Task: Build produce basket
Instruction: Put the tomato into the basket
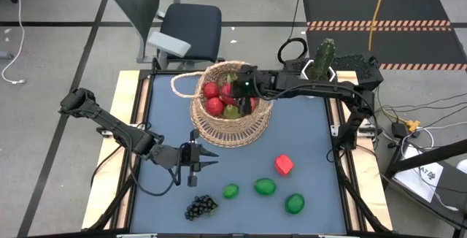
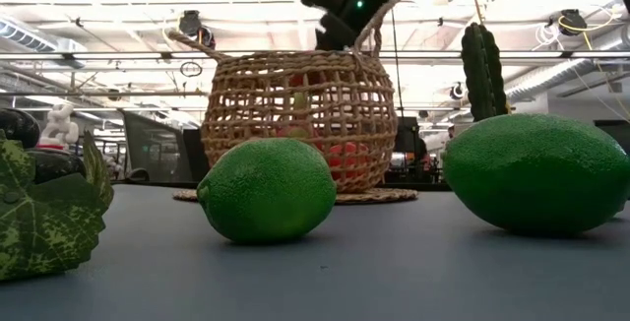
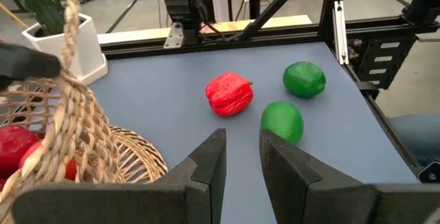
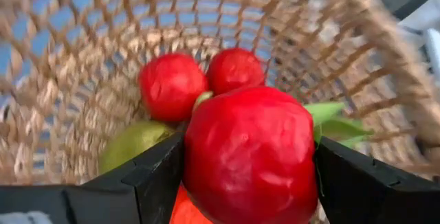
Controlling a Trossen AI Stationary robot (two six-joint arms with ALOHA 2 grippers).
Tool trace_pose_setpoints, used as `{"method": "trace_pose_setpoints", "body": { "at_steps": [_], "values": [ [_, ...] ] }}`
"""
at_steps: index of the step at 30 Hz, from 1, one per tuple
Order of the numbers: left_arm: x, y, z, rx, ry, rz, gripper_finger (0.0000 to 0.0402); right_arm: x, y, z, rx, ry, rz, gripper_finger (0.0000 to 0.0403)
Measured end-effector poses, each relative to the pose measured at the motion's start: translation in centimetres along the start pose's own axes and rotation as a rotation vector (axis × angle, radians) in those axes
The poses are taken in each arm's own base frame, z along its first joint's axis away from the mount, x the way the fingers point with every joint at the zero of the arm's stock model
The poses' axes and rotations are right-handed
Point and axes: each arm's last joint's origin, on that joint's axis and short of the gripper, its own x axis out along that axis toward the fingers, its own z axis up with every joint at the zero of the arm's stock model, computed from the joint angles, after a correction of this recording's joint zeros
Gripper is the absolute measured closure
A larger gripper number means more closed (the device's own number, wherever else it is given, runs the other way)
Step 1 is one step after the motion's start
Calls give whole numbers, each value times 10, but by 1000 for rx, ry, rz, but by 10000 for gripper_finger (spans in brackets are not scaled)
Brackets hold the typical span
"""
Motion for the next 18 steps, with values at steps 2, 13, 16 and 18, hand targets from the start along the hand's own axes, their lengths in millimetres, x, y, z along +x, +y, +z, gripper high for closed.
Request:
{"method": "trace_pose_setpoints", "body": {
  "at_steps": [2, 13, 16, 18],
  "values": [
    [0, 0, 0, 0, 1, 0, 311, 7, 3, -3, -18, 26, 11, 126],
    [0, 0, -1, 2, 5, 0, 311, 18, 7, -10, -59, 87, 36, 126],
    [0, 0, -1, 2, 5, 0, 311, 18, 7, -10, -71, 90, 39, 126],
    [0, 0, -1, 2, 5, 0, 311, 17, 7, -10, -72, 89, 38, 122]
  ]
}}
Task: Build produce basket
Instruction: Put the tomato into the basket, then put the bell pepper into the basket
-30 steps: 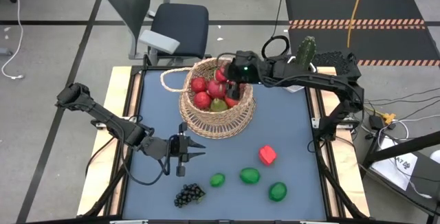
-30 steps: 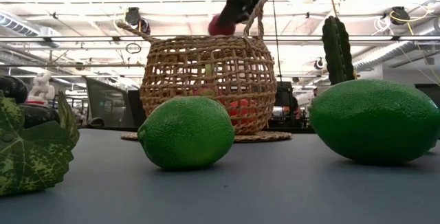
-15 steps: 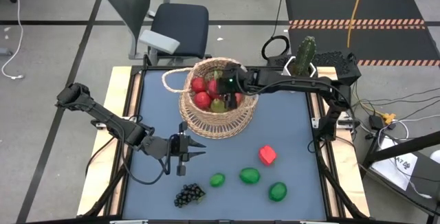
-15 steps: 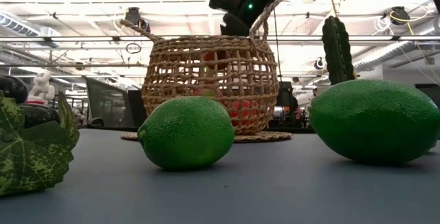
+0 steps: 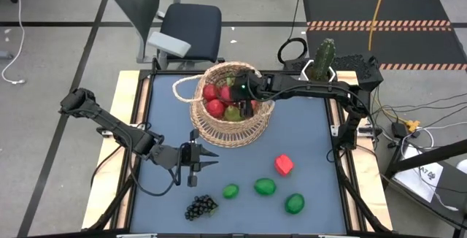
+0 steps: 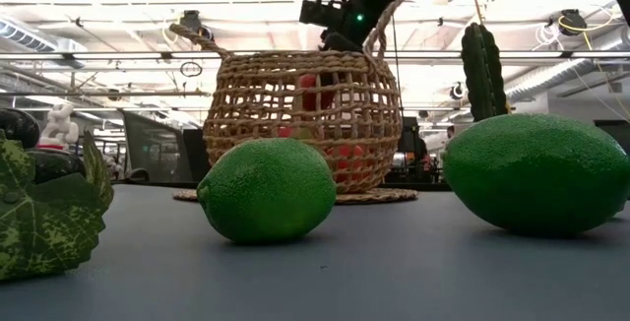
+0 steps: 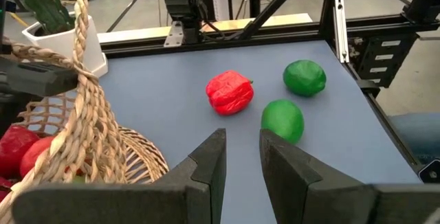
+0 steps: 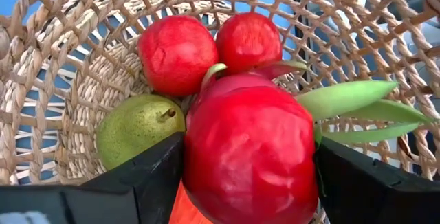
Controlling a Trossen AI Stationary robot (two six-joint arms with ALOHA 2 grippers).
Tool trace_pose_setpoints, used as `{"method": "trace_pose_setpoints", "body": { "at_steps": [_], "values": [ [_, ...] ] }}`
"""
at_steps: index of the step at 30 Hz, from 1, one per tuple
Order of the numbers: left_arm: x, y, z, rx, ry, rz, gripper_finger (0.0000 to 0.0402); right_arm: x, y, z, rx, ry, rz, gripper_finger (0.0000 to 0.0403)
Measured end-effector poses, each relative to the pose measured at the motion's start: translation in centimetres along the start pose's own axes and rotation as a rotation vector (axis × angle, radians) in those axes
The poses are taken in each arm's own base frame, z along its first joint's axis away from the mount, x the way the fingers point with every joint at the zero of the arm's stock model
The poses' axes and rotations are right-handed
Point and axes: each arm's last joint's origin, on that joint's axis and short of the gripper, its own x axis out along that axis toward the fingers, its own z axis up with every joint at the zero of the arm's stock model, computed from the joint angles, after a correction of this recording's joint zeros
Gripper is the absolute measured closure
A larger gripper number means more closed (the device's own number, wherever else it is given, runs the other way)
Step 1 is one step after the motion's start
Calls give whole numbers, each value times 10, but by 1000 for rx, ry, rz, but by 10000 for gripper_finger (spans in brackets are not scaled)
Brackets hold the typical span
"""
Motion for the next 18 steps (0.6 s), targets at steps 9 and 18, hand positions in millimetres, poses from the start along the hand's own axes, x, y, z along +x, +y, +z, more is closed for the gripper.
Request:
{"method": "trace_pose_setpoints", "body": {
  "at_steps": [9, 18],
  "values": [
    [0, 0, 0, 0, 0, 0, 311, 0, 0, 0, 7, 0, 0, 72],
    [0, 0, 0, 0, -1, 0, 311, -16, 2, 8, 4, -69, -17, 65]
  ]
}}
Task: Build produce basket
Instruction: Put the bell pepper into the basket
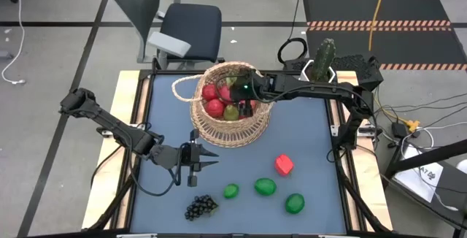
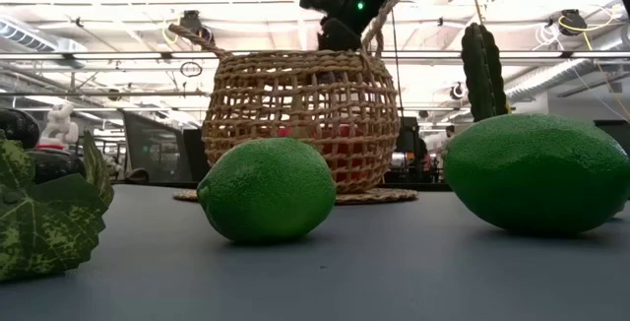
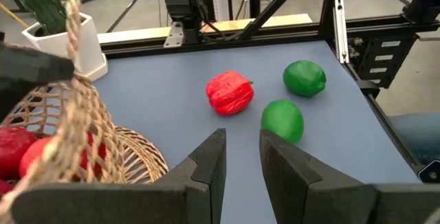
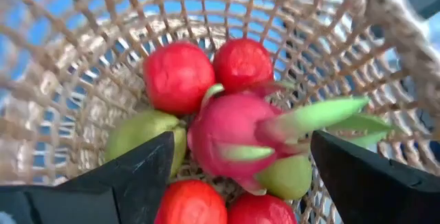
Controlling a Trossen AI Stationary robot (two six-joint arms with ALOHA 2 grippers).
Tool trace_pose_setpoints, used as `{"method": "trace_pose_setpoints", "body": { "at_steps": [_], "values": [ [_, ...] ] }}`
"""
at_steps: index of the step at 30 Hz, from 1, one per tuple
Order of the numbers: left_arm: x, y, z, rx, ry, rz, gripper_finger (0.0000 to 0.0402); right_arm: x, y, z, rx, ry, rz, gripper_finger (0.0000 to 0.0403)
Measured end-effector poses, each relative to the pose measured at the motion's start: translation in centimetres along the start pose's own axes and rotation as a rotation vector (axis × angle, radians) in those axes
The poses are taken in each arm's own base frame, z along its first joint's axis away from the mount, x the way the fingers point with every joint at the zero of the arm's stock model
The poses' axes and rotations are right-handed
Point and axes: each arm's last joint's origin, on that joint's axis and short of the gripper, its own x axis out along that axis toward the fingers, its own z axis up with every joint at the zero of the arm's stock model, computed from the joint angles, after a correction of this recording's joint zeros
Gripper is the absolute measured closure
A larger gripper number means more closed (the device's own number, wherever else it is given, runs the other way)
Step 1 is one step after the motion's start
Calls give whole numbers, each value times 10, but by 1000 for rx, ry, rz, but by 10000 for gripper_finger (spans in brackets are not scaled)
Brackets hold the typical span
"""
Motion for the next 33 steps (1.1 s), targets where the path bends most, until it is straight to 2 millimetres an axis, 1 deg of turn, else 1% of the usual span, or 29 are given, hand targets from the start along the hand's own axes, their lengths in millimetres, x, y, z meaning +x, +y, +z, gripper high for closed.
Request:
{"method": "trace_pose_setpoints", "body": {
  "at_steps": [3, 7, 10, 14, 18, 22, 25, 28, 31, 33],
  "values": [
    [0, 0, 0, -1, -3, 0, 311, -13, 3, 6, -6, -39, -4, 65],
    [0, 0, 1, -1, -4, 1, 311, -39, 7, 13, -7, -101, -5, 64],
    [1, 1, 1, -3, -5, 6, 311, -67, 12, 19, 8, -162, 0, 66],
    [1, 3, 1, -5, -5, 12, 311, -113, 23, 21, 57, -234, 33, 72],
    [3, 7, 1, -11, -5, 25, 311, -156, 33, 17, 117, -287, 79, 77],
    [6, 13, 2, -18, -9, 50, 311, -189, 44, 11, 164, -312, 81, 78],
    [7, 17, 3, -23, -8, 66, 311, -208, 55, 5, 180, -309, 93, 78],
    [8, 19, 3, -11, -10, 71, 311, -224, 67, -3, 203, -285, 119, 78],
    [8, 18, 4, -11, -18, 71, 311, -232, 82, -11, 227, -263, 144, 78],
    [8, 18, 4, -10, -20, 71, 311, -233, 94, -17, 234, -251, 155, 78]
  ]
}}
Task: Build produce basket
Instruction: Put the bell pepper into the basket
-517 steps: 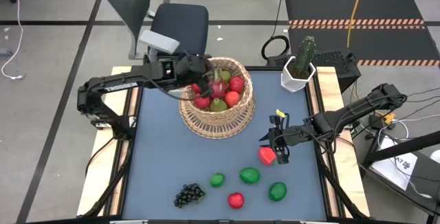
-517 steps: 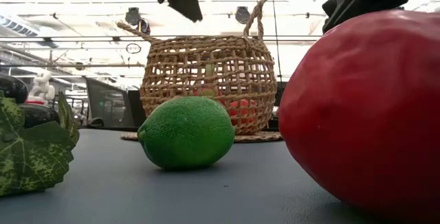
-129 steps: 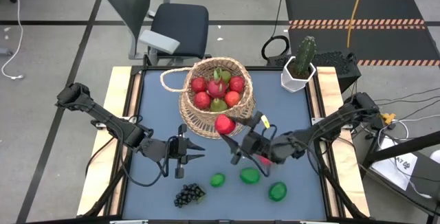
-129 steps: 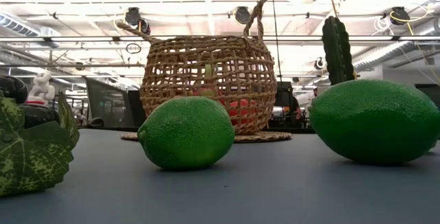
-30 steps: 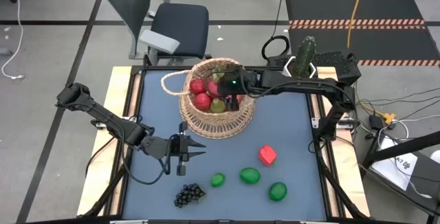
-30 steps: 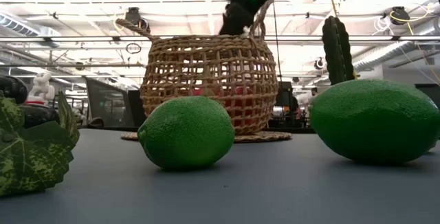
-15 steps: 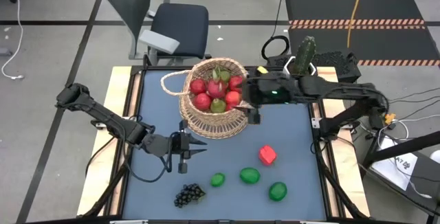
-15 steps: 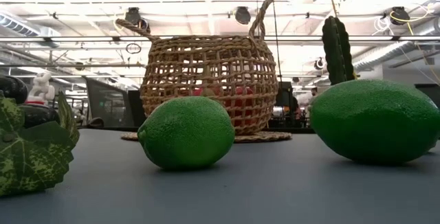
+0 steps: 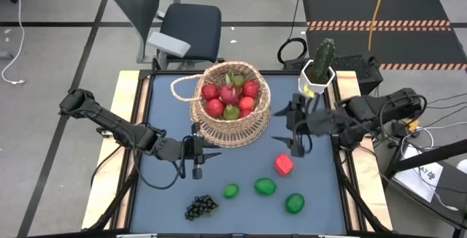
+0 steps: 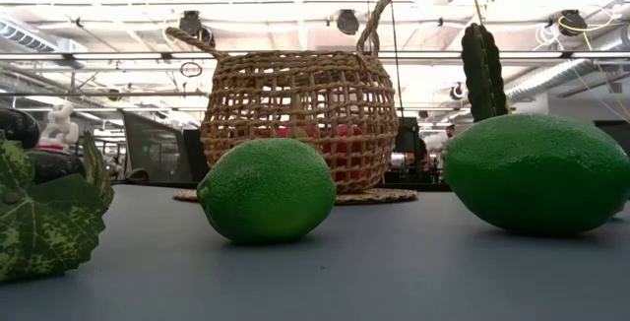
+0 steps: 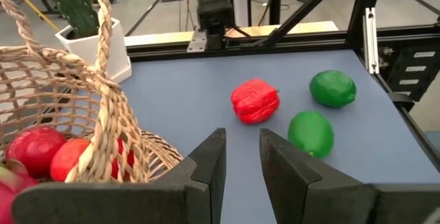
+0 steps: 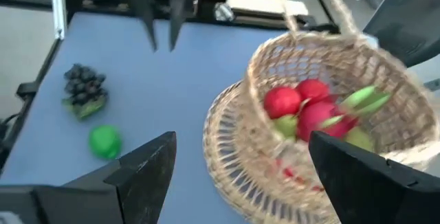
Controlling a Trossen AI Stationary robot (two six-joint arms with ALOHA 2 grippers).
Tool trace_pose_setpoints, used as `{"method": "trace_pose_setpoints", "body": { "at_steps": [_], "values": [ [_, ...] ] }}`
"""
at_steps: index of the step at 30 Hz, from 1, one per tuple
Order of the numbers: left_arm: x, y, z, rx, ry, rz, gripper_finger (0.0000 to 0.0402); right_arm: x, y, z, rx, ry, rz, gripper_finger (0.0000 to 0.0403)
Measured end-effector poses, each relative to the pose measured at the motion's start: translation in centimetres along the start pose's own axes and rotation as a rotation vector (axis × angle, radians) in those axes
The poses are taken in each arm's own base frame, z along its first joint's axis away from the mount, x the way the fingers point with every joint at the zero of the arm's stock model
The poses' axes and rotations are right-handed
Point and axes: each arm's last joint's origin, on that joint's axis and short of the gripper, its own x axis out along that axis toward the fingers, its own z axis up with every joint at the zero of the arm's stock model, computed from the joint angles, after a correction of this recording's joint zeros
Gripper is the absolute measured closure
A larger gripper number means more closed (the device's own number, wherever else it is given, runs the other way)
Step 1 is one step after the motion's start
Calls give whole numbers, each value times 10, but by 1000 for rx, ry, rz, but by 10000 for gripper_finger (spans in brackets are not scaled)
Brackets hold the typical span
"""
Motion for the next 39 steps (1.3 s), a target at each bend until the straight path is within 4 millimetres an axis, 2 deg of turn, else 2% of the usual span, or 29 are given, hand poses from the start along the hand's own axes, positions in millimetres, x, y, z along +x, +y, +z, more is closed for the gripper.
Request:
{"method": "trace_pose_setpoints", "body": {
  "at_steps": [10, 17, 29, 33, 39],
  "values": [
    [0, 0, 1, 2, -6, 2, 311, 11, 50, -54, 29, 94, -2, 78],
    [3, -1, 0, -5, -14, 2, 311, 33, 74, -104, 94, 183, 5, 78],
    [25, -9, -4, 0, -64, 7, 311, 65, 74, -189, 74, 422, -46, 79],
    [31, -9, -6, 14, -71, 15, 311, 68, 73, -207, 109, 527, -5, 93],
    [40, -11, 0, 38, -78, 17, 311, 72, 74, -221, 185, 602, 58, 141]
  ]
}}
